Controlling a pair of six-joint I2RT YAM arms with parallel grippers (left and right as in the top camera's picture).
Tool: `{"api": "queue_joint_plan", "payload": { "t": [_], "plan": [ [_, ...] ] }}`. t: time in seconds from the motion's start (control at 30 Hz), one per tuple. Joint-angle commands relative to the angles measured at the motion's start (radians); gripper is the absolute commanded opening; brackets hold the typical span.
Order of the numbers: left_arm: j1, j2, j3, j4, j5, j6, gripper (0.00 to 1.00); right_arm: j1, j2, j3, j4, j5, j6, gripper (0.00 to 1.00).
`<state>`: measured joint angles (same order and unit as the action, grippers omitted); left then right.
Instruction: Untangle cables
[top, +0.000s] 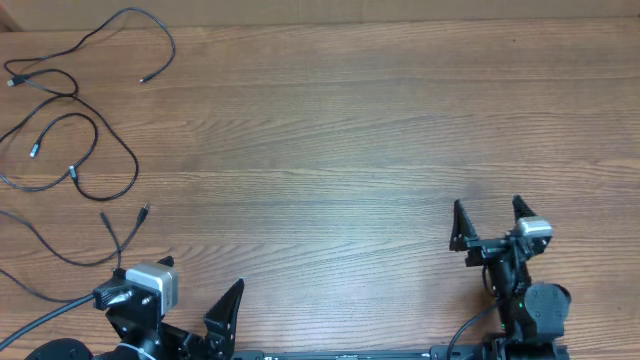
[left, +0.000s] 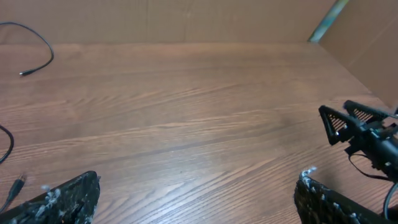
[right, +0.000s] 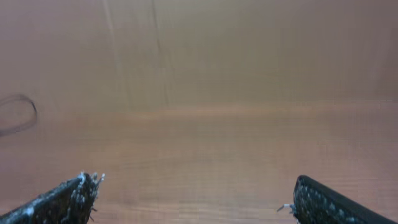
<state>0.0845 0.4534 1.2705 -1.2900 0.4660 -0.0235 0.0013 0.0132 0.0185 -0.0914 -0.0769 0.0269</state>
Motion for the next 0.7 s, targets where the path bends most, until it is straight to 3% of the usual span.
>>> {"api": "queue_joint_plan", "payload": {
  "t": [0.0, 0.37, 0.5, 0.67],
  "plan": [
    [-0.005, -0.004, 0.008, 0.003, -0.003, -0.009, 0.99, -0.003, -0.010, -0.011, 0.007, 0.032, -0.004, 1.00],
    [-0.005, -0.004, 0.008, 0.003, -0.003, -0.009, 1.00, -0.003, -0.010, -0.010, 0.003, 0.057, -0.010, 1.00],
    [-0.005, -0.004, 0.008, 0.003, -0.003, -0.009, 1.00, -0.003, -0.010, -0.010, 0.003, 0.057, -0.113, 1.00],
    [-0.005, -0.004, 0.008, 0.003, -0.003, -0.009, 0.99, -0.003, -0.010, -0.010, 0.003, 0.057, -0.106, 1.00]
  ]
}}
